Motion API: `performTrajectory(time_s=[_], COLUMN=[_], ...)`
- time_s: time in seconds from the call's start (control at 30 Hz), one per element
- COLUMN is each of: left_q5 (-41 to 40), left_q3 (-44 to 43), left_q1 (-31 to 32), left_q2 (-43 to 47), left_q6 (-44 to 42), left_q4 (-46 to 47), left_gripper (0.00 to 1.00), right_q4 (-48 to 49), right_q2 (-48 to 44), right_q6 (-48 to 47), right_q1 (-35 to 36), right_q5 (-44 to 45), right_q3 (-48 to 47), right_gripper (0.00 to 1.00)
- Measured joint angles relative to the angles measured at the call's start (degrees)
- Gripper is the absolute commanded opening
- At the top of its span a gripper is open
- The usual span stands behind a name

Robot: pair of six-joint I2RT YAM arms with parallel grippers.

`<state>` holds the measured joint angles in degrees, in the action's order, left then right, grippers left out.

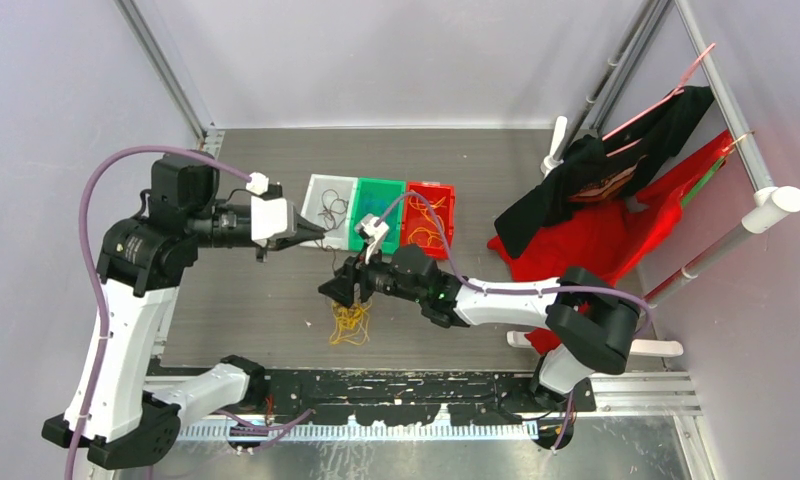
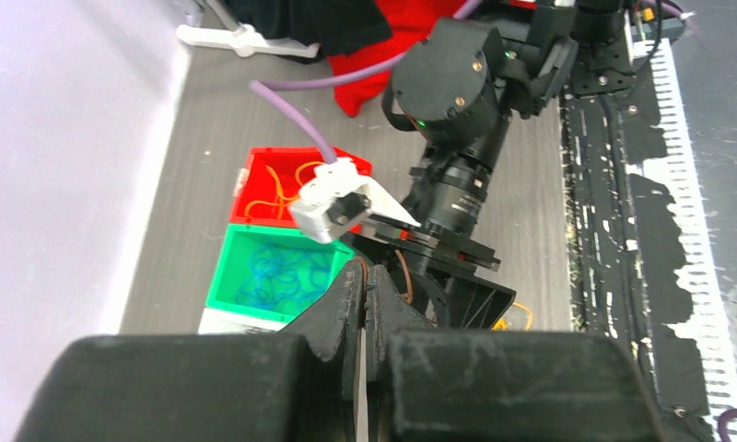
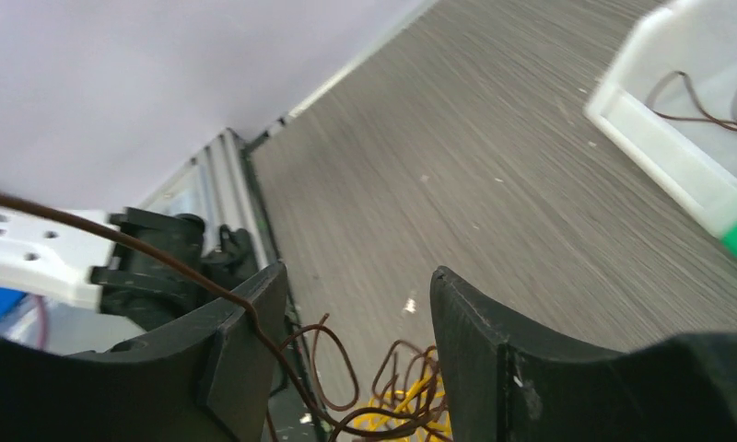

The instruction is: Untangle the cables

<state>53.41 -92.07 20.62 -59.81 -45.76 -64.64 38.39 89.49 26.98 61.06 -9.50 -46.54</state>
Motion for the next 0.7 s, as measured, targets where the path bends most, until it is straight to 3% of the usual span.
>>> performTrajectory(time_s=[0.37, 0.7], left_q5=[-2.73, -17.62], left_q3=[-9.99, -13.14], left_q1=[0.00, 0.00], left_q2=[-1.51, -2.05], left_q6=[1.97, 9.94], left_q4=[2.73, 22.93], left_gripper=[0.00, 0.00], right_q4=[1.49, 5.84], right_q2=[0.02, 1.57], right_q6=[-1.40, -0.37], right_q1=[-0.02, 0.13], right_q5=[7.37, 8.63], right_q3=[4.28, 7.69], right_gripper=[0.63, 0.61])
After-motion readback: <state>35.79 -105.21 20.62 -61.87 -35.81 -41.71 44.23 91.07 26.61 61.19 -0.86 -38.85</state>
